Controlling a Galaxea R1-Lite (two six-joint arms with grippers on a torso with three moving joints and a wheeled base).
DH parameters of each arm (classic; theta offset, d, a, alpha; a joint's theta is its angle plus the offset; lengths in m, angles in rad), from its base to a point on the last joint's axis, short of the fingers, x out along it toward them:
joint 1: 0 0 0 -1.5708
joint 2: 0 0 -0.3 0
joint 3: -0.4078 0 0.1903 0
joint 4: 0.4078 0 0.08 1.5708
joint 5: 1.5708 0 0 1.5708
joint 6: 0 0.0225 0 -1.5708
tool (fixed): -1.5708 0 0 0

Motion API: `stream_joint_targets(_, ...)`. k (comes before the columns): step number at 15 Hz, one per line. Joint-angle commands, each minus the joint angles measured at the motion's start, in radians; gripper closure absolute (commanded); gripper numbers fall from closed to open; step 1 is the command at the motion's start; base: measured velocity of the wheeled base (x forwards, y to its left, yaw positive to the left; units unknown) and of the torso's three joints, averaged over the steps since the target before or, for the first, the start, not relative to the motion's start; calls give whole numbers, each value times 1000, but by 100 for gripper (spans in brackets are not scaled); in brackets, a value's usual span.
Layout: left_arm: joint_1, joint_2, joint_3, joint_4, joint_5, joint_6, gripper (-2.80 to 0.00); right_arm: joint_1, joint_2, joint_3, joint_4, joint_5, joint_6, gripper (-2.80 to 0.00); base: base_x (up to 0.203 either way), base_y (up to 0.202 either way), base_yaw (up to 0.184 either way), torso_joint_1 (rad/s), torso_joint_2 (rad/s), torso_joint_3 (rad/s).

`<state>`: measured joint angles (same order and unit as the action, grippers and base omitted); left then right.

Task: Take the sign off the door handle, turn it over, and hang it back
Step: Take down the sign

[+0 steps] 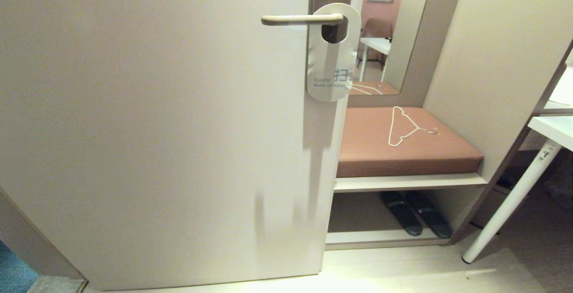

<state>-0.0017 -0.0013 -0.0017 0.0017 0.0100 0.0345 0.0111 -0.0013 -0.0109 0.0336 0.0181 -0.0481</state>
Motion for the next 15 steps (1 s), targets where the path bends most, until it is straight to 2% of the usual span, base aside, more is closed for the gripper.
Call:
stream_joint_targets(1, 0, 1, 0, 0, 1, 1, 0, 0, 1, 0, 0, 0, -1, 0, 0, 0, 0, 0, 0, 0)
stream_joint_targets(15, 0, 1, 0, 0, 1, 1, 0, 1, 1, -1, 0, -1, 1, 0, 0, 0, 0, 0, 0, 0)
